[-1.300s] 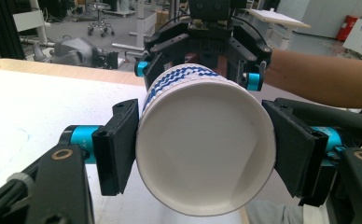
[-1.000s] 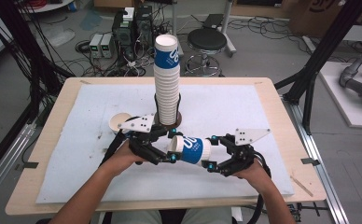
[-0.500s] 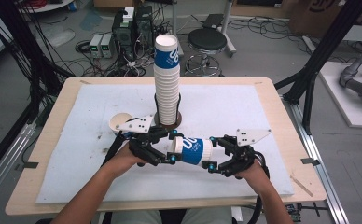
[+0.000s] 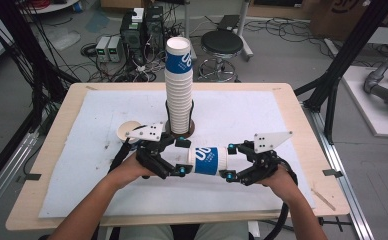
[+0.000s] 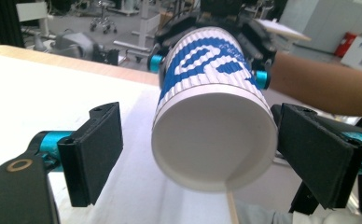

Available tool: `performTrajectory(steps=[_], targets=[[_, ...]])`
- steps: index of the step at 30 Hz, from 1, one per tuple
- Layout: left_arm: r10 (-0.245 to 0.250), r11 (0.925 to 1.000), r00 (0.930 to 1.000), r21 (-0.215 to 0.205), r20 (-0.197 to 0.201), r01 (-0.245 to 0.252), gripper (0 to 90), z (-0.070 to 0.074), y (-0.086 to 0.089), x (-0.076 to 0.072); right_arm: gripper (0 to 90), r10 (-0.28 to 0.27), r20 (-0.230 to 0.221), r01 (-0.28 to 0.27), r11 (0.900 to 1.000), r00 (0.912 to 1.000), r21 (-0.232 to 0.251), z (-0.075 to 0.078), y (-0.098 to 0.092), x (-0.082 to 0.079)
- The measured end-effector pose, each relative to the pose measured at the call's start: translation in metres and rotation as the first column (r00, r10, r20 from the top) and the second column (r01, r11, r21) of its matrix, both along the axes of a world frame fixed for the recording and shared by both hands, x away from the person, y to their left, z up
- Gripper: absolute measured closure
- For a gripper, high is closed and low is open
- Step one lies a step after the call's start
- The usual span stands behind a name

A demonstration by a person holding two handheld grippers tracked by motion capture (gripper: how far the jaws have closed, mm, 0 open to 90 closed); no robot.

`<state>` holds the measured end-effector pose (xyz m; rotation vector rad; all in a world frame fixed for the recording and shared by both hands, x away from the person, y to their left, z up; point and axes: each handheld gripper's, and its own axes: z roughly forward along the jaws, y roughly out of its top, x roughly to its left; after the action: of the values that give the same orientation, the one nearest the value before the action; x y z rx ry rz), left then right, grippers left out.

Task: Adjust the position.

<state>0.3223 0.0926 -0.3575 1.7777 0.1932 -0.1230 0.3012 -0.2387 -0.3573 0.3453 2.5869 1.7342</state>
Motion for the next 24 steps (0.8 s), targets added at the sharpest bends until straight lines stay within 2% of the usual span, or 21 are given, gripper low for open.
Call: performTrajectory(steps=[5,10,15,21,24], targets=[[-0.003,0.9987,0.9995,0.051,0.031,0.002,15.1,0.012,0.001,0.001,27.0,0.011,0.019,-0.009,0.995,0.9998,-0.102,0.016,0.001,0.002],[-0.025,0.9925,0.9986,0.121,0.046,0.019,15.1,0.018,-0.005,0.003,27.0,0.041,0.024,-0.035,0.973,0.9989,-0.227,0.028,0.008,0.005],[-0.055,0.9833,0.9972,0.176,0.051,0.045,15.2,0.021,-0.015,0.004,27.0,0.076,0.043,-0.056,0.930,0.9962,-0.364,0.039,0.021,0.007],[-0.080,0.9658,0.9955,0.251,0.050,0.065,15.4,0.020,-0.028,0.004,27.0,0.099,0.053,-0.064,0.890,0.9937,-0.452,0.048,0.034,0.007],[-0.091,0.9553,0.9945,0.287,0.051,0.072,15.7,0.019,-0.034,0.004,27.0,0.110,0.069,-0.060,0.859,0.9915,-0.509,0.052,0.040,0.007]])
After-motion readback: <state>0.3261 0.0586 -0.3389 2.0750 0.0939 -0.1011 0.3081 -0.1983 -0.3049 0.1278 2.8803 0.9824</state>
